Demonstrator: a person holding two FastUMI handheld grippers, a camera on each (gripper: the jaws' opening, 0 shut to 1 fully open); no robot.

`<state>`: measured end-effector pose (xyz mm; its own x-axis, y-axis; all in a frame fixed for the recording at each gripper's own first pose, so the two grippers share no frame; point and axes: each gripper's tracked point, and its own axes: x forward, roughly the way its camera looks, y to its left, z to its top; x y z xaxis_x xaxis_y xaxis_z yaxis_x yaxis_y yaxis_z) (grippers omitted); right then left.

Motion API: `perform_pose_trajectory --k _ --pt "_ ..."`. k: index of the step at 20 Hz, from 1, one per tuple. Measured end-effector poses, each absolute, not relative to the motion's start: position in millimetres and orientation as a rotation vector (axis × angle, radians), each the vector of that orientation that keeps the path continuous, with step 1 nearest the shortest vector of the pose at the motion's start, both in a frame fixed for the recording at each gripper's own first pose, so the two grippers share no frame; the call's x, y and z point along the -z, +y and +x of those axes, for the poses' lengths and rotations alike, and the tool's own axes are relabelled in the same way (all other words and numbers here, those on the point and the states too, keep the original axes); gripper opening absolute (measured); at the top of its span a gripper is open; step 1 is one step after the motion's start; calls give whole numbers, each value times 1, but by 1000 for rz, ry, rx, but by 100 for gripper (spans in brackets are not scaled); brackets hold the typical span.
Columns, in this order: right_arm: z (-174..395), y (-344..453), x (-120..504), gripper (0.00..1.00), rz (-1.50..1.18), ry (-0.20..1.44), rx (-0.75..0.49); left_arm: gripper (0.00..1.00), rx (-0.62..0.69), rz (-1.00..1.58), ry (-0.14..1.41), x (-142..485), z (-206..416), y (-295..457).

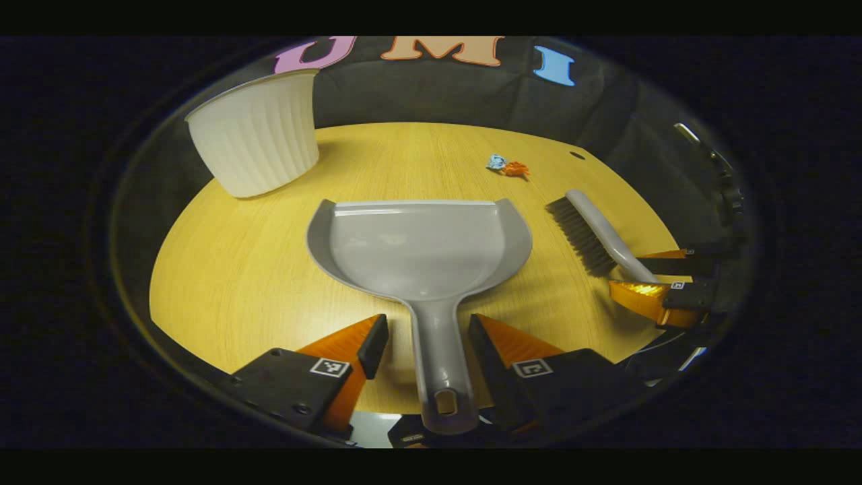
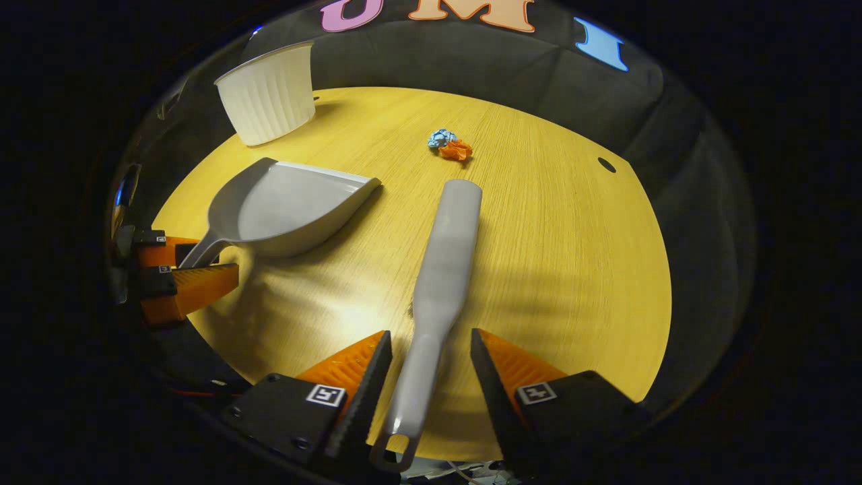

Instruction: Pick up the small broom and dustpan from the desktop, sweep the trash into the dustpan with the broom, and then empty the trash into the garbage bin.

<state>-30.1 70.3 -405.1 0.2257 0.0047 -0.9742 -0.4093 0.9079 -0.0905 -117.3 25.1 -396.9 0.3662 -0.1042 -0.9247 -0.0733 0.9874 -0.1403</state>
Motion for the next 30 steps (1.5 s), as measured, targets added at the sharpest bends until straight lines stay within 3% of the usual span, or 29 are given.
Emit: perform_pose_trajectory --k 1,2,3,4,8,9,11,19,24,30 --pt "-29 70 407 70 -372 1317 -291 55 23 -169 1194 398 -117 24" --pt "-26 67 406 53 -393 1306 -281 49 25 -170 1192 398 -117 24" --pt "-23 62 409 42 -415 1297 -274 39 13 -166 1204 398 -118 27" --pt "-23 64 408 29 -413 1308 -284 35 13 -155 1230 402 -122 28" --pt "-27 67 409 21 -365 1318 -289 29 99 -76 1233 399 -120 32" --pt "-28 69 407 19 -349 1324 -289 22 113 -72 1225 397 -119 33" --pt "-22 66 405 14 -335 1303 -273 22 145 -55 1188 392 -109 35" --pt "59 47 397 15 -314 1212 -177 23 285 52 1081 368 -48 33" --pt "135 52 412 15 -400 1220 -171 21 397 110 1125 387 -35 28" --pt "177 80 434 15 -536 1257 -277 22 440 82 1143 396 -24 21"
